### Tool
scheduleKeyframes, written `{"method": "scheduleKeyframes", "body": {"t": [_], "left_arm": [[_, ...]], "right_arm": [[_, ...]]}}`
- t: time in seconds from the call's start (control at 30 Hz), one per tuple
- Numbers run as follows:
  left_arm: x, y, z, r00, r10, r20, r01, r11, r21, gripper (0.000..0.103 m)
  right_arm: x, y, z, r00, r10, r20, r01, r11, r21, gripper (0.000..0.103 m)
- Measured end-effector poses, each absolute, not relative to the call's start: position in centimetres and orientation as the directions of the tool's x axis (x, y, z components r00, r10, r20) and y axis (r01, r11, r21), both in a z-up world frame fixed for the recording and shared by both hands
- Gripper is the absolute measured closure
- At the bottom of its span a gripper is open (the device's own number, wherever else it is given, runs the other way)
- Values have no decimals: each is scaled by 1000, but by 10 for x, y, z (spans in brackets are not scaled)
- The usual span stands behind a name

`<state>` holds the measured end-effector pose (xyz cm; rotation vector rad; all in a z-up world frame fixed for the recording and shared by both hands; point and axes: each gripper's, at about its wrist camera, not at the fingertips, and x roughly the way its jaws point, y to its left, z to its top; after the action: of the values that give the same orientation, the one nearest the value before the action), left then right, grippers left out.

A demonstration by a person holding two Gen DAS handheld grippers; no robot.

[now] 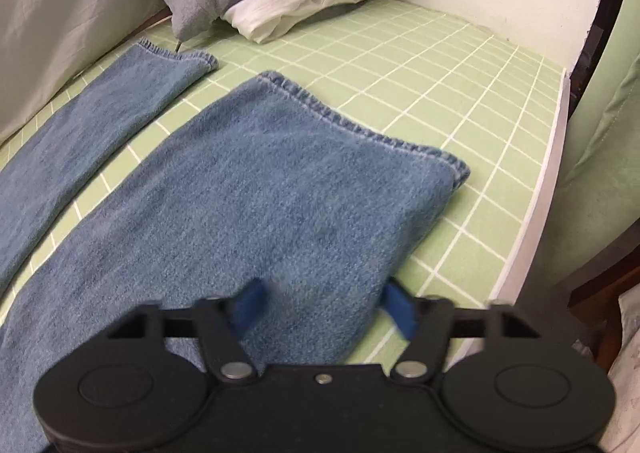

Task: Fold clothes
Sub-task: 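Grasp the waistband with the left gripper while the right gripper grasps a leg hem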

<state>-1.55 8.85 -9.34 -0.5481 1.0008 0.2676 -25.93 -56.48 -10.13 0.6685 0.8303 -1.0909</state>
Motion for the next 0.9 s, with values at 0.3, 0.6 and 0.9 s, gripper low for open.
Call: {"method": "scheduleKeyframes", "body": {"t": [0.3,0.6,0.9], "left_arm": [[-8,89,-32,682,-56,-730,-387,819,-424,91],[13,71,53,825,-77,-560,-239,850,-470,94],[49,37,48,812,-37,-582,-252,878,-407,94]], "right_arm": [[-283,-569,-37,497,-507,-704,867,317,384,99],[-258,-568,60,657,-590,-470,752,474,457,99],[-222,-588,67,653,-605,-456,757,491,431,99]]}}
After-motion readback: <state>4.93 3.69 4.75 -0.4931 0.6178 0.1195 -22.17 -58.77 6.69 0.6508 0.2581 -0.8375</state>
